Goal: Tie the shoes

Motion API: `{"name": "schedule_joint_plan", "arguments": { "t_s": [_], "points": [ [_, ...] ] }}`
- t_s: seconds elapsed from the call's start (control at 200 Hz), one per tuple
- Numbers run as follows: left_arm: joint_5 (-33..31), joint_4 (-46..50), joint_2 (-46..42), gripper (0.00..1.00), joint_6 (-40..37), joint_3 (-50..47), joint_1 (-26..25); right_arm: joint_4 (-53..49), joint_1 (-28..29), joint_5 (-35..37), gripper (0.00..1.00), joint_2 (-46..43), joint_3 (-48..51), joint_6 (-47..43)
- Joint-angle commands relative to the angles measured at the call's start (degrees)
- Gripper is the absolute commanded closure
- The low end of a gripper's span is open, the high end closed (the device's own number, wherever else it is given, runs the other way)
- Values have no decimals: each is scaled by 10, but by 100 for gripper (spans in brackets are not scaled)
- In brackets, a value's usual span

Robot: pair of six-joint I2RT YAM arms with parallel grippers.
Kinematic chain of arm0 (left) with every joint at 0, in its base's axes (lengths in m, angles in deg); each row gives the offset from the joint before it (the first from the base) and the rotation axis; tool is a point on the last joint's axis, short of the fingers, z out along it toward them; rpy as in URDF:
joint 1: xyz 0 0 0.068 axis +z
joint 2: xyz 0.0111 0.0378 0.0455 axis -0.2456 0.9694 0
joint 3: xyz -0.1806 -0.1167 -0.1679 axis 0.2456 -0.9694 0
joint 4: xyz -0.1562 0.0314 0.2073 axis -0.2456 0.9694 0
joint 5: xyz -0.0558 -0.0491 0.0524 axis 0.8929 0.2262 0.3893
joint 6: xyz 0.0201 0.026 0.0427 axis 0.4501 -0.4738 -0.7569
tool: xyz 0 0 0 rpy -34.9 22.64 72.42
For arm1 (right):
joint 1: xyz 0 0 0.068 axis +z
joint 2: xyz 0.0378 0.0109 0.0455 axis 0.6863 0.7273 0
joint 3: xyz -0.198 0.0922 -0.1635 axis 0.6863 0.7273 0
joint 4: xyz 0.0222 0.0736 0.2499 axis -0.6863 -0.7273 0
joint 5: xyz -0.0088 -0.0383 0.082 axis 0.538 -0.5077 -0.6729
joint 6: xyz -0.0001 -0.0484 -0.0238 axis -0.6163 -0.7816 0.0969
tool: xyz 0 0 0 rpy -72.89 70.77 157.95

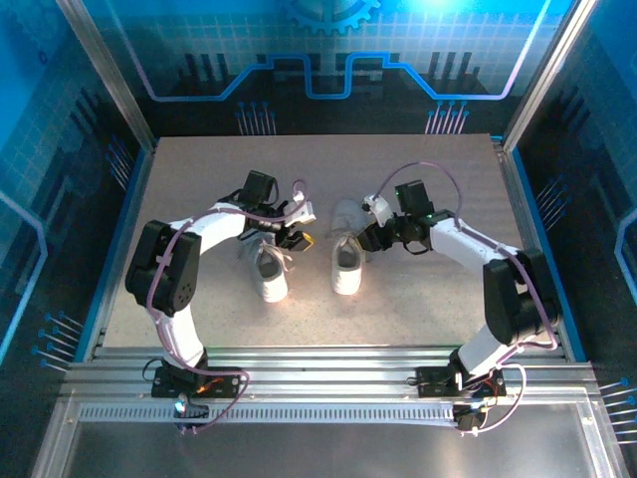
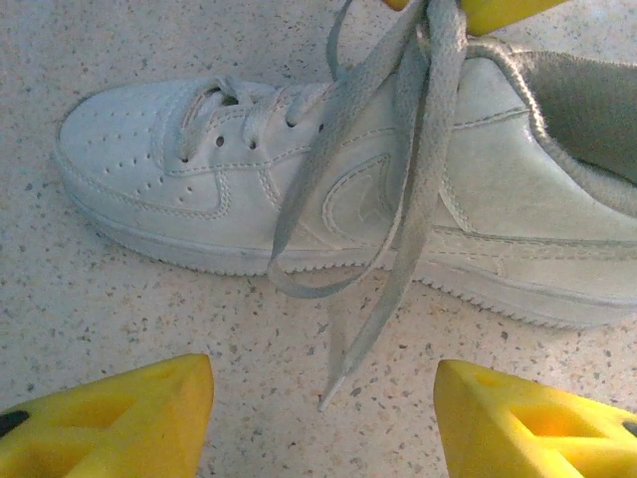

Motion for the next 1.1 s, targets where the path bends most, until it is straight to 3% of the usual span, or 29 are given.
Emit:
{"name": "schedule_joint_plan", "arguments": {
  "t_s": [0.0, 0.45, 0.53, 0.65, 0.815, 1.091],
  "points": [
    [3, 16, 6, 37, -68, 8, -11, -36, 10, 9, 62, 13, -22, -21],
    [-69, 2, 81, 38, -129, 64, -68, -96, 19, 35, 64, 36, -58, -54],
    [-66, -11, 77, 43, -126, 59, -69, -101, 19, 40, 64, 39, -62, -54],
    [-63, -24, 59, 60, -124, 42, -68, -104, 20, 41, 63, 42, -67, -54],
    [-57, -17, 38, 100, -129, 23, -66, -107, 21, 48, 62, 38, -69, -49],
    [-44, -13, 15, 100, -135, -7, -43, -91, 12, 69, 59, -54, -27, -3]
  ]
}}
